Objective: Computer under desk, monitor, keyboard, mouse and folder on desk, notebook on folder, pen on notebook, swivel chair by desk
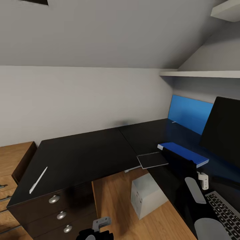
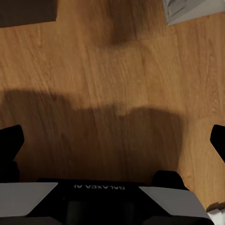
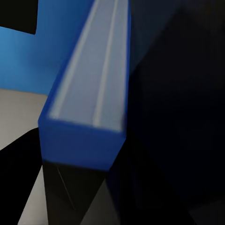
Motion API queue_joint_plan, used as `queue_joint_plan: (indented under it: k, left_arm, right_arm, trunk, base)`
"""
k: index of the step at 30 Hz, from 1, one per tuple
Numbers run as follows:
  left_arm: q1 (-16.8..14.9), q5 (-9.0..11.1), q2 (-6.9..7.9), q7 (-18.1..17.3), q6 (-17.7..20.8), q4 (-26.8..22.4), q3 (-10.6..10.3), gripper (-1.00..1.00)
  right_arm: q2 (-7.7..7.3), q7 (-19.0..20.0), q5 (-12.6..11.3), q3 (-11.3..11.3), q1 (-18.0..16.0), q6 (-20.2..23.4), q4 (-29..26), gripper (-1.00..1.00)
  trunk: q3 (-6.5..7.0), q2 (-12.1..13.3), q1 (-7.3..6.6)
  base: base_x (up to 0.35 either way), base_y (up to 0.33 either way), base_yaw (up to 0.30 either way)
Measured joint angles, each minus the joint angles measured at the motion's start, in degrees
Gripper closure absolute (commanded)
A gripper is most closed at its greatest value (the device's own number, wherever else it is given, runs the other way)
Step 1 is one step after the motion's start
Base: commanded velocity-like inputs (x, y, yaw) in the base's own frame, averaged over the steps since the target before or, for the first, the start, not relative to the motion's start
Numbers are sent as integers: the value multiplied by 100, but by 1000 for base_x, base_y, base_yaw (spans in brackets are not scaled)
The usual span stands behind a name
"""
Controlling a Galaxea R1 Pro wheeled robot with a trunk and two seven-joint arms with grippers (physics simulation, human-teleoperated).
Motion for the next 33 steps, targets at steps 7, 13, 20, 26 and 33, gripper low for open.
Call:
queue_joint_plan:
  k: [7, 13, 20, 26, 33]
  left_arm:
    - [0, 1, -3, -19, 6, 78, 25, -100]
    - [1, 1, -3, -20, 7, 87, 26, -100]
    - [0, 0, -3, -8, 2, 87, 20, -100]
    - [0, 9, -3, -12, 7, 87, 18, -100]
    - [0, 10, -4, -12, 7, 88, 18, -100]
  right_arm:
    - [-20, 0, -32, 5, 0, -3, 3, 100]
    - [-34, -2, -40, 4, 1, -6, 4, 100]
    - [-49, -4, -44, 3, 1, -9, 5, 100]
    - [-62, -6, -45, 0, 1, -12, 6, 100]
    - [-63, -6, -48, 0, 1, -13, 6, 100]
  trunk:
    - [0, 0, 0]
    - [0, 0, 0]
    - [0, 0, 0]
    - [0, 0, 0]
    - [0, 0, 0]
  base:
    - [4, -3, 0]
    - [0, 0, 0]
    - [0, 0, 0]
    - [32, 0, 0]
    - [3, 0, 0]
